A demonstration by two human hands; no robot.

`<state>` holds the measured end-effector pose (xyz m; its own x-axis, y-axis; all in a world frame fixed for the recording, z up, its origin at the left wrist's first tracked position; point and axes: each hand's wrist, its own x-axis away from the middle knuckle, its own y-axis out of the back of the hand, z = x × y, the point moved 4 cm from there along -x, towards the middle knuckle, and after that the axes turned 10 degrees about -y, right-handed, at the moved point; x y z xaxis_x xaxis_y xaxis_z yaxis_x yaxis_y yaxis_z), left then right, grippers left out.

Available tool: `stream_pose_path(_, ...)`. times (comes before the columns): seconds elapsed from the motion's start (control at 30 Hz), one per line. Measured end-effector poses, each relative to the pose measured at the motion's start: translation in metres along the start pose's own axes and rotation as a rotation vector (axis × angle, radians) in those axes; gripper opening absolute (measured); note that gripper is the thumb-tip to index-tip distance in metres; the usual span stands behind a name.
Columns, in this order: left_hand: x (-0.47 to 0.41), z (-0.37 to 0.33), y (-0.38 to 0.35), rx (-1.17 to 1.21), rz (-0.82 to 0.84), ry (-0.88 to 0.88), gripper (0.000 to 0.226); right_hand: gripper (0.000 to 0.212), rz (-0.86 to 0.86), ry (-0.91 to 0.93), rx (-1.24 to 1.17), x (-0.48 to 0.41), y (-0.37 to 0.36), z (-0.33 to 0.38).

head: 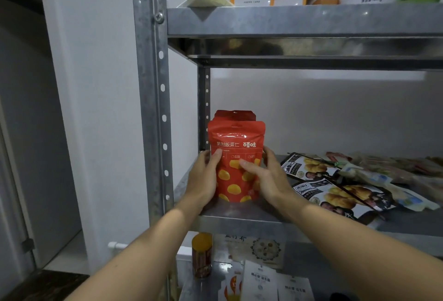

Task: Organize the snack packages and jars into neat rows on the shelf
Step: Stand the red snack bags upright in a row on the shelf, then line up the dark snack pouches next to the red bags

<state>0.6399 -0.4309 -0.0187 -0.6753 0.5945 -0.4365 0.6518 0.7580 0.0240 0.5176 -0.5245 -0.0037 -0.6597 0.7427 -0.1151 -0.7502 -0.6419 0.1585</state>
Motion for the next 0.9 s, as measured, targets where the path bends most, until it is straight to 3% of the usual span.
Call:
stream_pose_path(0.13,0.026,-0.019,0.023,-0.509,-0.137,-0.074,0.053,0.085,-0.194,0.122,0.834,0.018,0.033,0.011)
stream_pose_path(0.3,0.053,-0.039,0.011,-0.966,0.198,-0.211,0.040,0.079,-0.038,0.113,1.384,0.046,0.043,0.020)
stream_pose_path(0.4,0.069,-0.054,-0.006,-1.131,0.267,-0.289,0.046,0.075,0.000,0.095,1.458,0.062,0.053,0.021)
stream_pose_path(0.57,0.096,-0.076,-0.042,-1.169,0.240,-0.346,0.049,0.071,0.012,0.215,1.385,0.082,0.082,0.024)
stream_pose_path(0.9,0.111,-0.086,-0.116,-1.174,0.261,-0.216,0.050,0.071,0.054,0.308,1.389,0.093,0.137,0.005)
